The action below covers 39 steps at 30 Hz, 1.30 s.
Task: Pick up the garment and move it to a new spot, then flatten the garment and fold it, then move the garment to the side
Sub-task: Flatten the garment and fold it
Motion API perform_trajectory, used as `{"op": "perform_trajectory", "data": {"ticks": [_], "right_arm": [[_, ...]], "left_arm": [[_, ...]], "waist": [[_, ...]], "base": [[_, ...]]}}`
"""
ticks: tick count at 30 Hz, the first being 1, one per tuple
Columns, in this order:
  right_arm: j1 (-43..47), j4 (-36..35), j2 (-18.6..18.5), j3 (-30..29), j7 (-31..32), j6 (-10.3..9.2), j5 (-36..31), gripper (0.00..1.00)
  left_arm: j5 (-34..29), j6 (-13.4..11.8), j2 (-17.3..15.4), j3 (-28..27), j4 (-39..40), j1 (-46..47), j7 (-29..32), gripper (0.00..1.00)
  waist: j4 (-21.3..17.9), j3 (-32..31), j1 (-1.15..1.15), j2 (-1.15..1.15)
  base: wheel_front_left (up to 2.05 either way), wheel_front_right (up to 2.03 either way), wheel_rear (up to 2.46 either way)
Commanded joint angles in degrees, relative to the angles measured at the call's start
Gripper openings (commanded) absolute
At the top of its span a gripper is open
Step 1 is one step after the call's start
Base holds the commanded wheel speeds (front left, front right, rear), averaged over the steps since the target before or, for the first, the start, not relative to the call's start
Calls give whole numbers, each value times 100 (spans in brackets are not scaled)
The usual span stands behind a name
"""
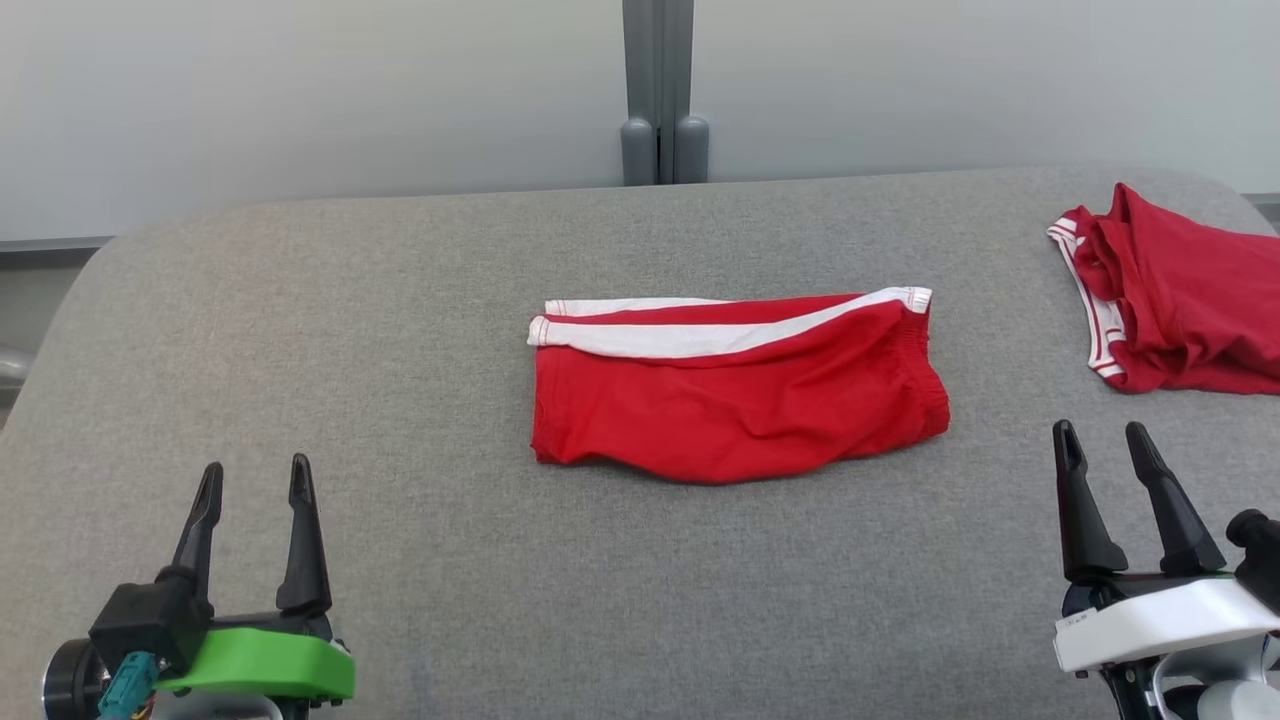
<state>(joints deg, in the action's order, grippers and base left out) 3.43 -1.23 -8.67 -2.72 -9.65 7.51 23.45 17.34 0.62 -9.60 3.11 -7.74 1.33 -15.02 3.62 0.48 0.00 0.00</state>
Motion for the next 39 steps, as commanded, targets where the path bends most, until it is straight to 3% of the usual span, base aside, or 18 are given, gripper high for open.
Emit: {"op": "perform_trajectory", "data": {"ticks": [1, 19, 39], "right_arm": [[98, -44, 30, 8, 27, -6, -74, 100], [213, 171, 177, 295, -64, -7, -335, 100], [136, 410, 131, 417, -124, -7, -563, 100]], "left_arm": [[-73, 50, 30, -61, 28, -138, -16, 100], [-457, 476, 291, -185, -223, -210, -15, 100], [-685, 592, 430, -286, -299, -128, -15, 100]], "waist": [[44, -71, 0, 0], [227, -239, 0, 0], [140, -175, 0, 0]], "base": [[0, 0, 0], [0, 0, 0], [0, 0, 0]]}}
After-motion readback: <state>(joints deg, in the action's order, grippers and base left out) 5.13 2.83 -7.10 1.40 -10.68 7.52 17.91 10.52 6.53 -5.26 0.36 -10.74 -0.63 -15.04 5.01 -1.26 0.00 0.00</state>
